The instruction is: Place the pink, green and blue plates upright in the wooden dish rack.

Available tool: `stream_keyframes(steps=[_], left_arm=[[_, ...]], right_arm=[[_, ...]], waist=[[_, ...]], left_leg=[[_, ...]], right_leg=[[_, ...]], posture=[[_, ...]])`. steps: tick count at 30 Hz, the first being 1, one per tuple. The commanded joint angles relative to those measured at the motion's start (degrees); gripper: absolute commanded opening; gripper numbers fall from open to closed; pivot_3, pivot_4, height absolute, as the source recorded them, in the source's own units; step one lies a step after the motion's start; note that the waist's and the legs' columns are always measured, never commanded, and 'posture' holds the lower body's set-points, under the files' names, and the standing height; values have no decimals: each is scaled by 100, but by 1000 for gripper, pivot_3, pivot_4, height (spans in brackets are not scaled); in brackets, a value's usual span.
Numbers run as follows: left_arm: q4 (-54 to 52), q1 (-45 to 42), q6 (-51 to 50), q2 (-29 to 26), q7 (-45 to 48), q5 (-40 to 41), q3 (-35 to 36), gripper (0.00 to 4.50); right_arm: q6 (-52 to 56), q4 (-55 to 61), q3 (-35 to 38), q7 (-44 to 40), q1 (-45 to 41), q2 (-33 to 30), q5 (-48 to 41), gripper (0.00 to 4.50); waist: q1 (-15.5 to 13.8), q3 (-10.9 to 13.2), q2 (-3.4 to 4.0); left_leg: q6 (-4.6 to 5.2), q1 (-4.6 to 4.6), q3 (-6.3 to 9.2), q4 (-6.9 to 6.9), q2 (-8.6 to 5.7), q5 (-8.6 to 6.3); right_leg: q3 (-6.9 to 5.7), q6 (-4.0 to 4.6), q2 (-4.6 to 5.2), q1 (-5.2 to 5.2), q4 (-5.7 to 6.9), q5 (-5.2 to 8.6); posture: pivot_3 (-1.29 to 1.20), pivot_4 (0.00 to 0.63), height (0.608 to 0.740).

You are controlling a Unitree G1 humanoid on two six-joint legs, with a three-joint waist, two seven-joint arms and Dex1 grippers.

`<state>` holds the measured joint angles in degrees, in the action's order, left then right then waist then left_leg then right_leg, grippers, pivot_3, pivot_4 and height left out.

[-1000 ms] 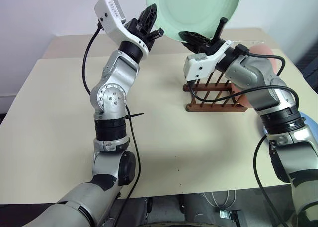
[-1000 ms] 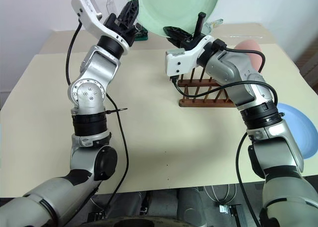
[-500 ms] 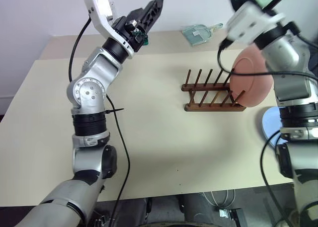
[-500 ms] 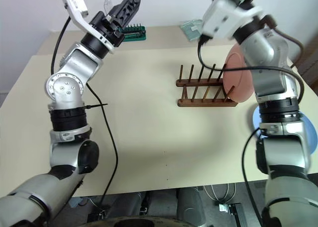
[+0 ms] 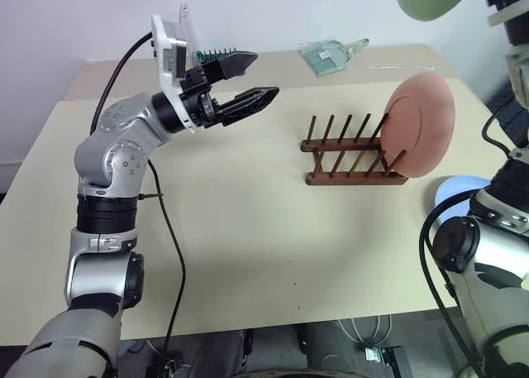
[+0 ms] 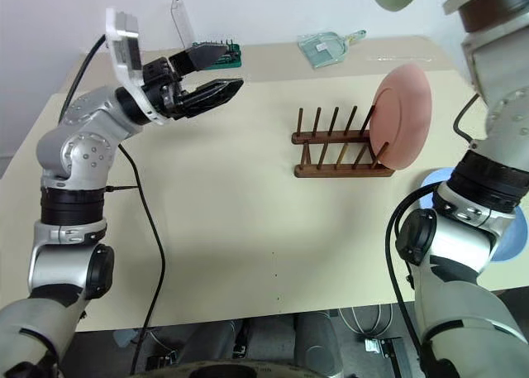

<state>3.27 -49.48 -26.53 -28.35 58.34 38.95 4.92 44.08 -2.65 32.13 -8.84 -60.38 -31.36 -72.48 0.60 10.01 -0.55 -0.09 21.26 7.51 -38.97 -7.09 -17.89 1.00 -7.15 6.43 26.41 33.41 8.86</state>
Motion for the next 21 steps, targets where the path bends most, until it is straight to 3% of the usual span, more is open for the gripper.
stream_keyframes(steps=[1, 8, 21], left_arm=[[-23, 36, -79, -185, 368, 107, 92, 4484], [-199, 439, 63, -360, 923, 30, 50, 4484], [-253, 567, 104, -310, 915, -25, 81, 4484]], right_arm=[[476, -245, 435, 1243, 30, -28, -1276, 0], [1242, -551, 282, 2433, 249, -533, -2111, 0], [1659, -292, -132, 2892, 1278, -994, -3177, 0]], waist=[[0, 1, 3], [8, 4, 17], [3, 4, 17]], left_leg=[[0, 0, 0, 1, 0, 0], [4, 5, -8, 1, 0, -1], [13, 4, -15, -5, 2, -5]], right_leg=[[0, 0, 0, 1, 0, 0], [2, -1, 1, 8, 2, 0], [2, -5, 2, 3, -2, -3]], posture=[[0, 150, 740], [0, 150, 740], [0, 150, 740]])
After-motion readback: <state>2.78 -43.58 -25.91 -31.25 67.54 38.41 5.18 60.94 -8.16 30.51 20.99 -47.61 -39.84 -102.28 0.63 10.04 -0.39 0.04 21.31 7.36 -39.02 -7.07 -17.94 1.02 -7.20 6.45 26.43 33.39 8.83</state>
